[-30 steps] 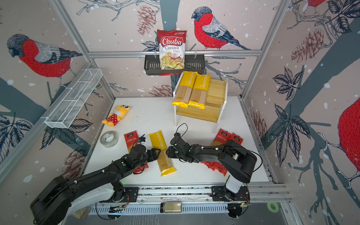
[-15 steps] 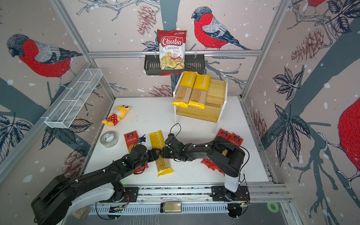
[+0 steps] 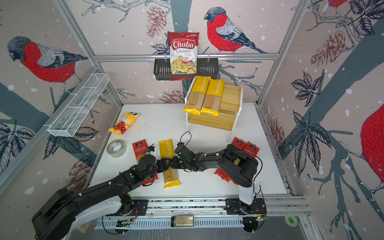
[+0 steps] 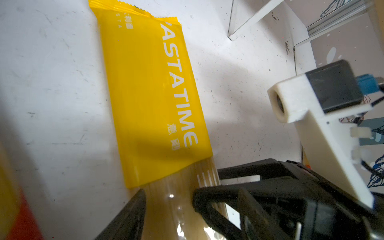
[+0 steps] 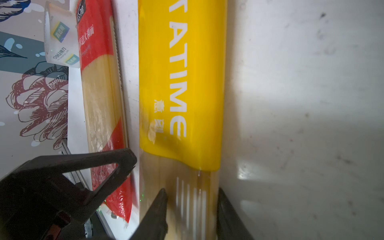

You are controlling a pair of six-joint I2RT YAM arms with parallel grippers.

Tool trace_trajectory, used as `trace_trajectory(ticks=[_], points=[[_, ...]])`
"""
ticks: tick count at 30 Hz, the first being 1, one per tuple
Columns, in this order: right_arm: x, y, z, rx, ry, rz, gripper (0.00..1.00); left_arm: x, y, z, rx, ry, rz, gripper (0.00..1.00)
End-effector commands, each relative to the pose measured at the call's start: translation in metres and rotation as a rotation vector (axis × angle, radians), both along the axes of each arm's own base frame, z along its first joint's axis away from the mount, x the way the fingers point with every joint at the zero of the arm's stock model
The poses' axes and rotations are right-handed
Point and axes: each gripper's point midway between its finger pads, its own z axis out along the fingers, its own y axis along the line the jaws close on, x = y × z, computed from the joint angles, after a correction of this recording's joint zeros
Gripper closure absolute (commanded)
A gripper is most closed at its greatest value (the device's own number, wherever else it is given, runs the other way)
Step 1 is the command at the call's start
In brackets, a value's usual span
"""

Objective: Place and organize the pasta boxes and bags onto the shelf
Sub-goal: 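Close the right gripper on the lower end of the yellow PASTATIME bag, then lift the yellow bag upright with the right gripper while the left gripper approaches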

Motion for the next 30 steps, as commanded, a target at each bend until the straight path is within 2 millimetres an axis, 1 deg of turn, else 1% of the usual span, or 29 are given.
trace_trajectory(ticks=[1, 3, 6, 10, 12, 16, 19, 22, 25, 28, 30], points=[[-0.003, 0.002, 0.004, 0.011, -0.002, 0.022, 0.72, 0.004, -0.002, 0.007, -0.024, -0.028, 0.006, 0.31], [-0.002, 0.001, 0.008, 0.017, -0.009, 0.017, 0.75, 0.004, -0.002, 0.009, -0.025, -0.033, 0.007, 0.31], [0.0, -0.002, 0.01, 0.042, 0.005, 0.007, 0.76, 0.003, 0.0, 0.008, -0.022, -0.033, 0.014, 0.31], [0.001, -0.003, 0.002, 0.036, 0.029, 0.001, 0.63, 0.002, 0.004, 0.007, -0.032, -0.036, 0.028, 0.31], [0.0, -0.001, -0.003, 0.029, 0.034, 0.003, 0.59, 0.001, 0.006, 0.004, -0.033, -0.036, 0.034, 0.31], [-0.003, 0.005, -0.009, 0.035, 0.048, 0.013, 0.59, 0.0, 0.005, 0.001, -0.037, -0.029, 0.027, 0.31], [-0.004, 0.007, -0.012, 0.042, 0.056, 0.023, 0.59, -0.001, 0.004, -0.004, -0.058, -0.019, 0.024, 0.35], [-0.002, 0.009, -0.01, 0.057, 0.047, 0.028, 0.65, -0.003, 0.002, -0.006, -0.073, -0.01, 0.014, 0.4], [0.0, 0.012, 0.0, 0.091, 0.025, 0.034, 0.75, -0.003, 0.001, -0.001, -0.075, -0.013, 0.011, 0.42], [0.0, 0.014, 0.011, 0.12, -0.002, 0.044, 0.83, 0.002, 0.005, 0.014, -0.06, -0.043, 0.016, 0.4], [0.0, 0.016, 0.022, 0.136, -0.03, 0.053, 0.86, 0.008, 0.009, 0.03, -0.07, -0.065, 0.013, 0.39]])
